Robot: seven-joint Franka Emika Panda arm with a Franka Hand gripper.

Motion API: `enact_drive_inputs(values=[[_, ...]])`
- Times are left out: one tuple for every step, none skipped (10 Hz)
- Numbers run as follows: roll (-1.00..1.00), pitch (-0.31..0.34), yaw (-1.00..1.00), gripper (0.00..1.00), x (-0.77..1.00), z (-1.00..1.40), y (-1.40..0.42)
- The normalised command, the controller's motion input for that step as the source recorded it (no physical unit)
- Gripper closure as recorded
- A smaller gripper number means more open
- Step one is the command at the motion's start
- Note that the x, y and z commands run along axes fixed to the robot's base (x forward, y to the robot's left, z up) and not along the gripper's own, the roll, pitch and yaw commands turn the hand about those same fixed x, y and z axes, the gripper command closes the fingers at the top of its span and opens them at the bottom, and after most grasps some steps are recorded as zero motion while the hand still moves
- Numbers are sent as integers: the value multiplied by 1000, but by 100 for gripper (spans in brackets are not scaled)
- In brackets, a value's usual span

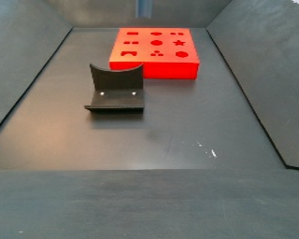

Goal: Insert the arch object.

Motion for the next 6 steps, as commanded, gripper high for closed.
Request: enact_drive_inputs(values=[[21, 0, 0, 100, 957, -366, 389], [34, 0, 0, 100, 963, -337, 323], [47, 0, 3, 100, 923, -323, 231], [67, 0, 86, 100, 837, -334, 37], [83, 0, 91, 100, 851, -329, 0], [93, 0, 71, 100, 857, -311, 0]])
